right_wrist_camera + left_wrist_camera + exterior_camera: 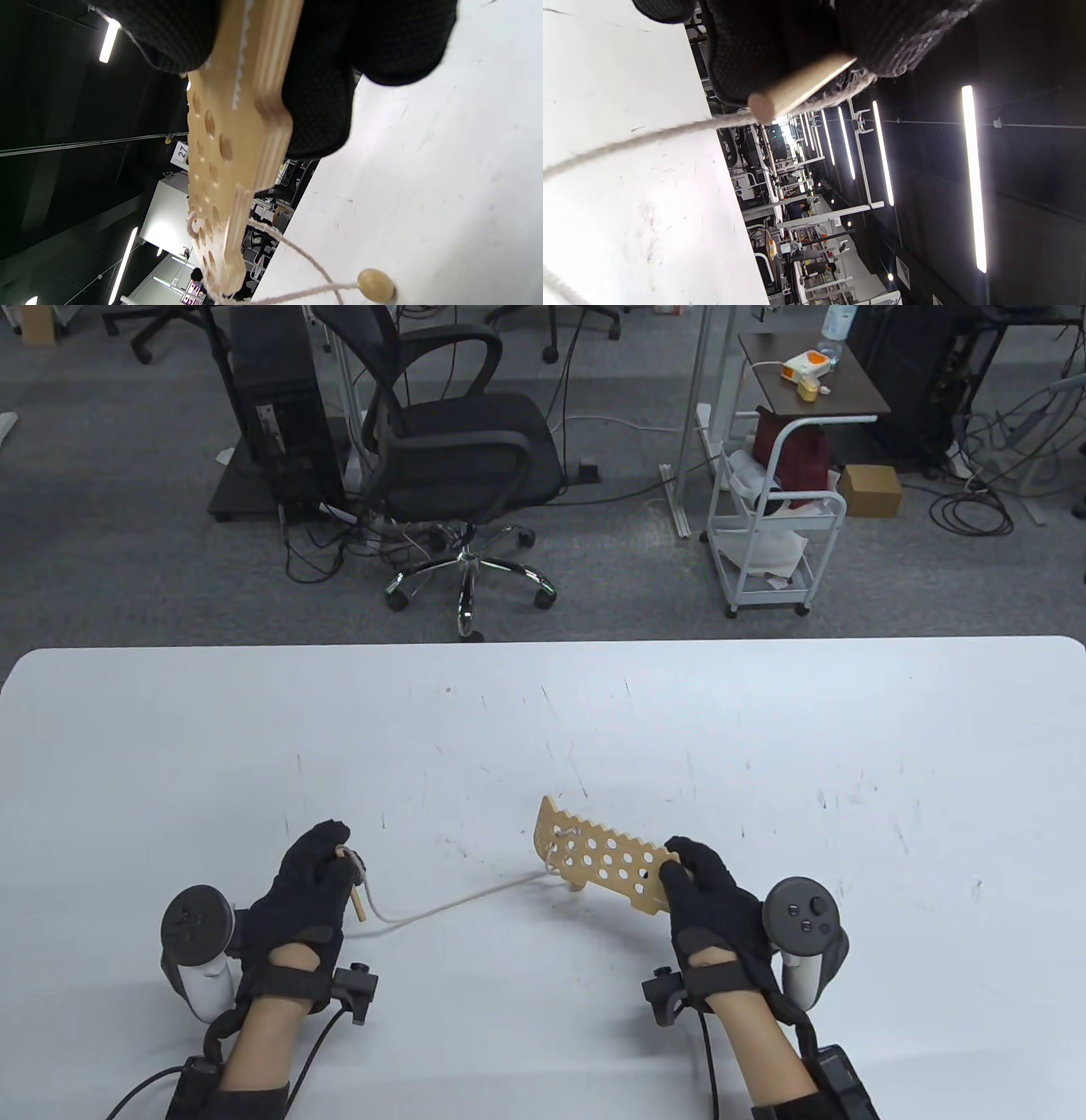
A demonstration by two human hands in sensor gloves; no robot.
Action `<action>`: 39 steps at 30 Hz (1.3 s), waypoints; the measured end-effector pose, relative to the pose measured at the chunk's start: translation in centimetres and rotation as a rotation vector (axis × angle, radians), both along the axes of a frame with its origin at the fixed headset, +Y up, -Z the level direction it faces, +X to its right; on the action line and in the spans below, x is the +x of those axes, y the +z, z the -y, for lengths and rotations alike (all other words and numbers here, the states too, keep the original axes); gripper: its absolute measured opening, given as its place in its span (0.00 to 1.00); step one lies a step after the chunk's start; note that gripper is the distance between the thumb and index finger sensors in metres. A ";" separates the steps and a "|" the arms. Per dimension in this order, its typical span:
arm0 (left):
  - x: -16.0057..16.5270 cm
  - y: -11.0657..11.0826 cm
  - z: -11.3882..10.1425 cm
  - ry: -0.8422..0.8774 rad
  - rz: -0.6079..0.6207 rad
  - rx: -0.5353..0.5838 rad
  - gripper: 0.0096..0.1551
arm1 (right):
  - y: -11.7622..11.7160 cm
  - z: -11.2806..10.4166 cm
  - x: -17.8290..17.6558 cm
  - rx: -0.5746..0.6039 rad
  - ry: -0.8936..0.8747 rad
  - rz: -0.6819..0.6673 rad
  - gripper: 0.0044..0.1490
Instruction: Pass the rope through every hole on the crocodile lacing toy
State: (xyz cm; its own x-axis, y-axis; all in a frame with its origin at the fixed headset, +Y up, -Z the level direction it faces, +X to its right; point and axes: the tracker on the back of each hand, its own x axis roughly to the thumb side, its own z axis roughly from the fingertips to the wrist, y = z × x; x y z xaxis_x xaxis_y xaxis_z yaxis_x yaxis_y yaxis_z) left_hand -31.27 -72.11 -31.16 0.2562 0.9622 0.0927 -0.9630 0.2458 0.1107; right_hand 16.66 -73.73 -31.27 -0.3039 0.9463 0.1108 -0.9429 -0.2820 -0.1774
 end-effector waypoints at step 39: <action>5.1 -1.1 3.5 0.068 0.371 -0.224 0.24 | 2.2 -1.3 -5.2 0.089 -0.065 -0.335 0.30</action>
